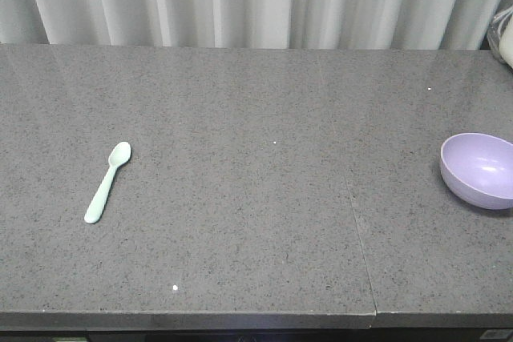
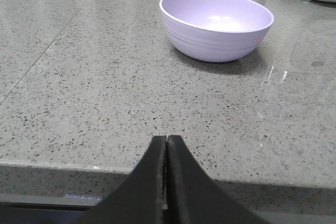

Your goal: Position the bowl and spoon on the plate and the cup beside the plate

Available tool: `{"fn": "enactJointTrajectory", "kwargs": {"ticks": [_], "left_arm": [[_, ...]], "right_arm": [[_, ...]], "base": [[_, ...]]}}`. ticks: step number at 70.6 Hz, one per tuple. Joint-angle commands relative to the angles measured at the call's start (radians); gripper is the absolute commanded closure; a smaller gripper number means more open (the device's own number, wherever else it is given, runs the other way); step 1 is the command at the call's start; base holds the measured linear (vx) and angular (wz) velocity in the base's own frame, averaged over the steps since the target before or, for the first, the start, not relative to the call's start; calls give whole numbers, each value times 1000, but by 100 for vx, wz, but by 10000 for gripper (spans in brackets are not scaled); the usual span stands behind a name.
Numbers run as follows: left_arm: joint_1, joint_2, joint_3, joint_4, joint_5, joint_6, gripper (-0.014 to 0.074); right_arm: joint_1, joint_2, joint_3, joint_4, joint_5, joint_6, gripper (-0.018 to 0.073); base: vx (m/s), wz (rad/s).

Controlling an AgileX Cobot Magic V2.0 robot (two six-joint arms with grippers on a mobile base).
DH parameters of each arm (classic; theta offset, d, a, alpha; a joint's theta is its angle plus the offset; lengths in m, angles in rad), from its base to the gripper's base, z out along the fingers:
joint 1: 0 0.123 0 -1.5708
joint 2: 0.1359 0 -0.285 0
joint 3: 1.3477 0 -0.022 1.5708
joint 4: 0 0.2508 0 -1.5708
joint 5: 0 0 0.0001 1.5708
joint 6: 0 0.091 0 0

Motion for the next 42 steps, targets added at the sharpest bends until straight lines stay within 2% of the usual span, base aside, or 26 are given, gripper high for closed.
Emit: {"fn": "enactJointTrajectory", "kwargs": {"ticks": [1,42], "left_arm": [[-1,-6,-27,-1,-74,-2,603],[-1,-6,-27,-1,-74,-2,603]], "right_arm": [[-2,2,-1,-7,-68,-11,562],[-2,2,-1,-7,-68,-11,562]], "base": [[3,0],[2,0]]}}
